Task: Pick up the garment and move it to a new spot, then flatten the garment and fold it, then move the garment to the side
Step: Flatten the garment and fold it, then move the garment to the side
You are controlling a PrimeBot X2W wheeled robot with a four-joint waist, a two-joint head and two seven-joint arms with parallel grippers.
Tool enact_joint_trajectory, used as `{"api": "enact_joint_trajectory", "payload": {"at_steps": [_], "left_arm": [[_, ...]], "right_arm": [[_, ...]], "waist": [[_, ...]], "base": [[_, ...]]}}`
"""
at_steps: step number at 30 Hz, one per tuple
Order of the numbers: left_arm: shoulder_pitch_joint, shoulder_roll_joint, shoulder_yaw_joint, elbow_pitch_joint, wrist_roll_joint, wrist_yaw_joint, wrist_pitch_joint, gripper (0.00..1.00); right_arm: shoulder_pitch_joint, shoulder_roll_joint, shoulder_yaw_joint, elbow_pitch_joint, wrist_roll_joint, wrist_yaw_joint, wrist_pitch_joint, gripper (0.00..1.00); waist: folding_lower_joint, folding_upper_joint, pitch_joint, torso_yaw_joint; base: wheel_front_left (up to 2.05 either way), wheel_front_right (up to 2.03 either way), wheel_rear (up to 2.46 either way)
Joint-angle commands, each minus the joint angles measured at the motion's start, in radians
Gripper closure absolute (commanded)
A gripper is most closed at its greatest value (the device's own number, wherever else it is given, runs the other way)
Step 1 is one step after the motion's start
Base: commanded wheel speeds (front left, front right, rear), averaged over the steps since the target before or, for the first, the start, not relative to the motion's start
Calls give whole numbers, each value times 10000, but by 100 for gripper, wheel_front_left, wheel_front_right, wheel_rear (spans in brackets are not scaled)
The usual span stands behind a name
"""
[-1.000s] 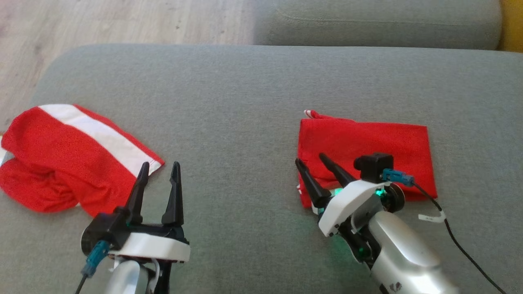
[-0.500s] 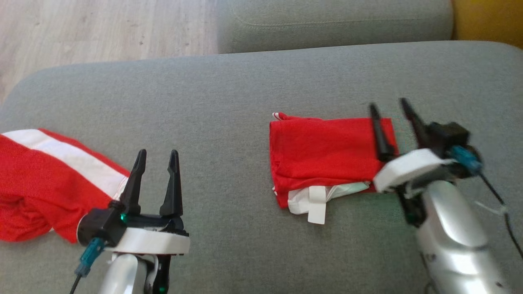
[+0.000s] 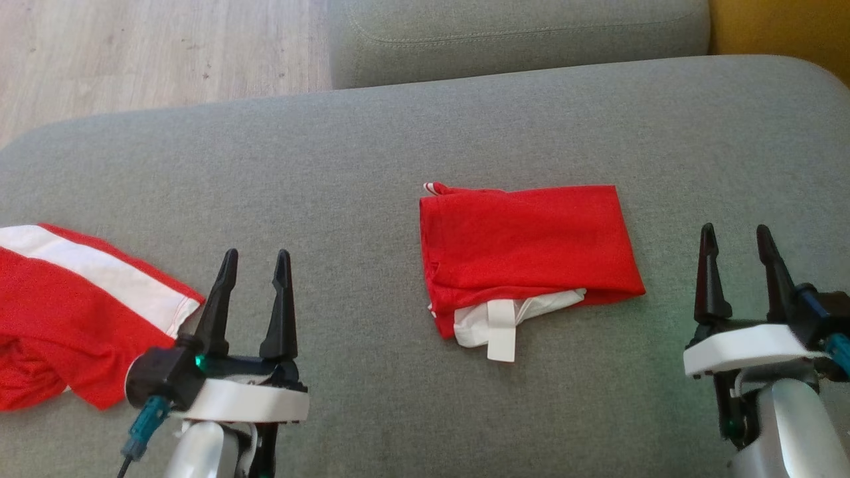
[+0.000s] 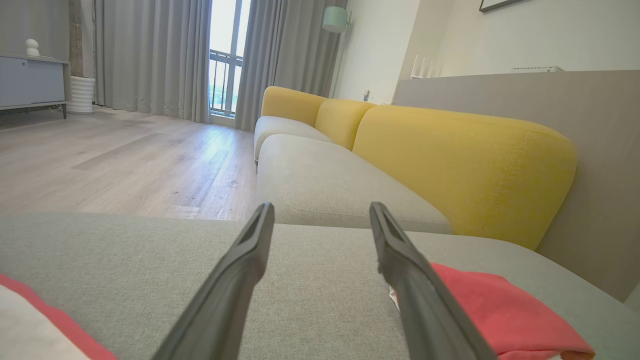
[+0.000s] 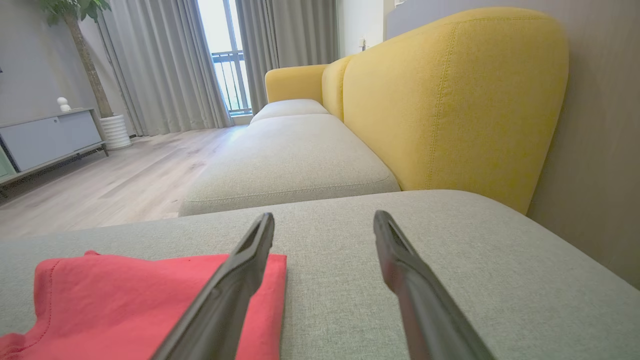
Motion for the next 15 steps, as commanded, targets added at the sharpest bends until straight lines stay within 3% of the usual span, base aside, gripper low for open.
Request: {"api": "enact_joint_trajectory", "payload": {"at_steps": [1, 15], "left_arm": [[-229, 13, 371, -342, 64, 15, -93, 0], [-212, 13, 274, -394, 124, 15, -93, 0]], "right_arm": [[-124, -15, 276, -402, 80, 67, -114, 0], [23, -12, 342, -541, 193, 67, -64, 0]], "waist": [[0, 0, 11, -9], [0, 0, 79, 95]], "base": [[0, 0, 0], [0, 0, 0]]}}
